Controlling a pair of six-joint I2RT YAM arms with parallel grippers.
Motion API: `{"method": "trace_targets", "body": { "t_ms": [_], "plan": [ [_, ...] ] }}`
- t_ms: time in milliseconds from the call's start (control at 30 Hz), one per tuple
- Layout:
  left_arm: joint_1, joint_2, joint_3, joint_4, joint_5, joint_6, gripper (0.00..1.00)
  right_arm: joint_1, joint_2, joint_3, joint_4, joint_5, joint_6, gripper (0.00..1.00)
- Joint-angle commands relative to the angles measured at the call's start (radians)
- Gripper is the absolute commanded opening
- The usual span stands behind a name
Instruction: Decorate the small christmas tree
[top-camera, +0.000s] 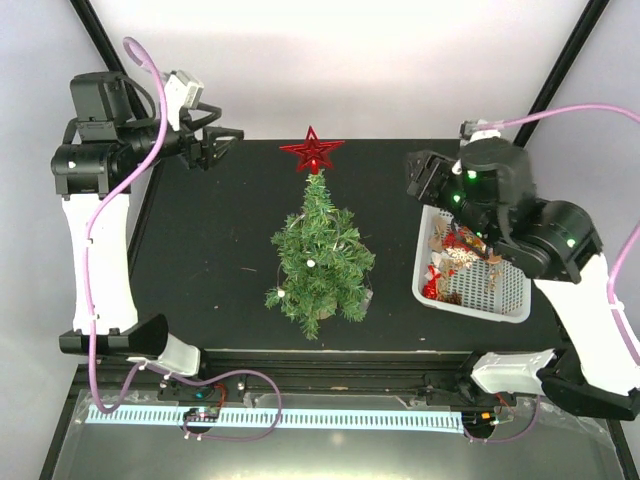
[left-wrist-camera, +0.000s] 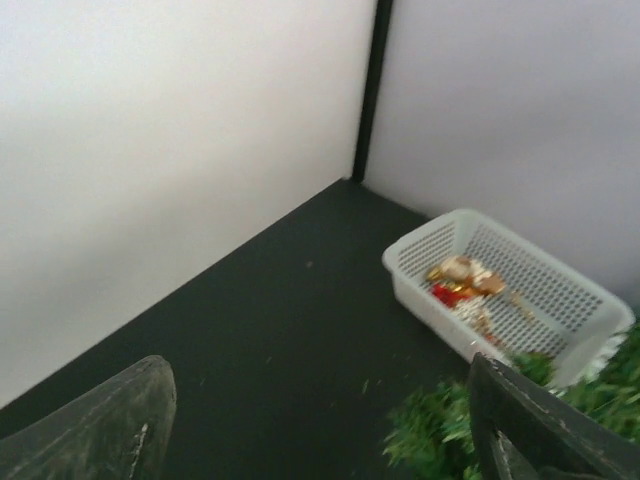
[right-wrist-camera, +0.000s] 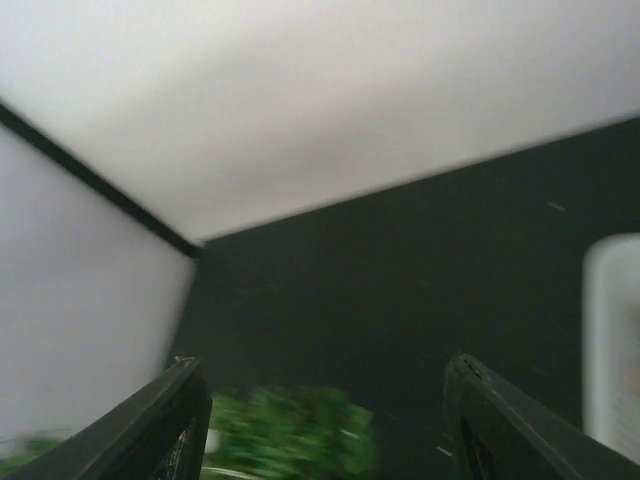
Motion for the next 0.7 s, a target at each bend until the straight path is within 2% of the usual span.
{"method": "trace_targets", "body": {
  "t_ms": [0,133,300,467,667],
  "plan": [
    [0.060,-0.053,-0.043,-0.125,-0.084,0.122,0.83,-0.063,-0.013,-0.152,-0.229,0.127,0.099,0.65],
    [0.159,-0.077,-0.076,-0.147,-0.099,0.082,0.92,-0.197,-0.117,-0.395,-0.136,-0.002,0.093,0.65],
    [0.183,-0.095,-0.086,-0.256,-0.075,0.122,0.93,-0.426,-0.213,-0.650,-0.005,-0.203,0.052,0.65],
    [0.183,-0.182,-0.193,-0.209,0.002,0.084,0.93,-0.558,-0.207,-0.783,0.102,-0.310,0.030,0.63],
    [0.181,-0.197,-0.217,-0.267,0.021,0.097,0.93,-0.723,-0.154,-0.927,0.225,-0.473,0.075,0.59]
  ]
}}
